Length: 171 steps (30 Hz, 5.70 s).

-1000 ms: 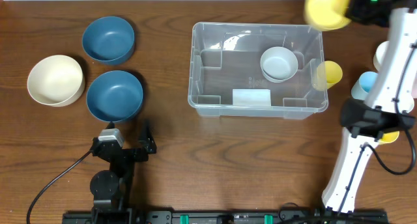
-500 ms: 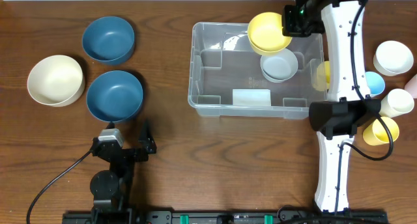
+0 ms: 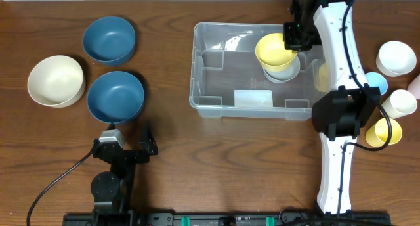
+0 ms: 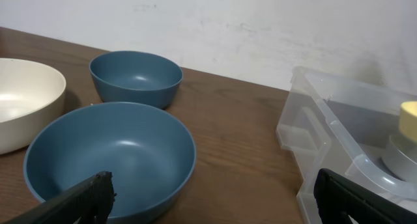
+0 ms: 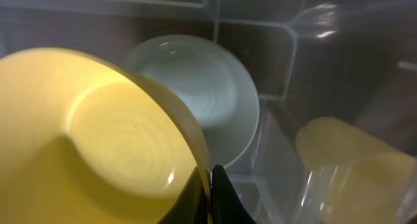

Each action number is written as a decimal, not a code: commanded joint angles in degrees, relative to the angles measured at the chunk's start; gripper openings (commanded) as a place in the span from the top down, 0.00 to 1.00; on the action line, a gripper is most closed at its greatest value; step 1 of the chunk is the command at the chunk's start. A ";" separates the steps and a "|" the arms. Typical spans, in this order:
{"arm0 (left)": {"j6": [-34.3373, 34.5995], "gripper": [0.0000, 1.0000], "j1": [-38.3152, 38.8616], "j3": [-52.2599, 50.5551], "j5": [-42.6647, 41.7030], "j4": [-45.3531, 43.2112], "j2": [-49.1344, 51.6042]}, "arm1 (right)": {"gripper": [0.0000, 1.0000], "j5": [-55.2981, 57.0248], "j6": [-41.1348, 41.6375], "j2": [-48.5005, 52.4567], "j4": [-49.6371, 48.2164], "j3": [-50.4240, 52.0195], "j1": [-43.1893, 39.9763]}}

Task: Pack container

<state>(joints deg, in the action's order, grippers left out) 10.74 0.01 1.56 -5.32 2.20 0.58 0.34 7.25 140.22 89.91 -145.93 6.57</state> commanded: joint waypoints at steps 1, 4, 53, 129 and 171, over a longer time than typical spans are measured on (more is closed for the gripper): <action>0.50 0.02 -0.11 -1.33 0.04 1.40 -0.35 | 0.99 3.02 1.97 -0.17 -1.88 3.23 -0.52; 0.50 0.02 -0.11 -1.33 0.04 1.40 -0.35 | 0.98 3.76 3.06 -0.17 -5.05 6.62 -0.96; 0.50 0.02 -0.11 -1.33 0.02 1.42 -0.35 | 0.53 3.96 15.32 -1.62 3.52 -20.02 -19.08; 0.50 0.02 -0.11 -1.33 0.04 1.40 -0.35 | 0.81 4.13 -5.64 3.10 -36.39 23.47 -32.11; 0.50 0.02 -0.11 -1.33 0.04 1.40 -0.35 | 0.99 0.92 -5.64 1.29 -12.59 -20.79 -13.97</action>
<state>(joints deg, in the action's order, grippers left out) 10.74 0.01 1.54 -5.32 2.17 0.58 2.55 1.87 143.83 75.61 -162.56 -9.82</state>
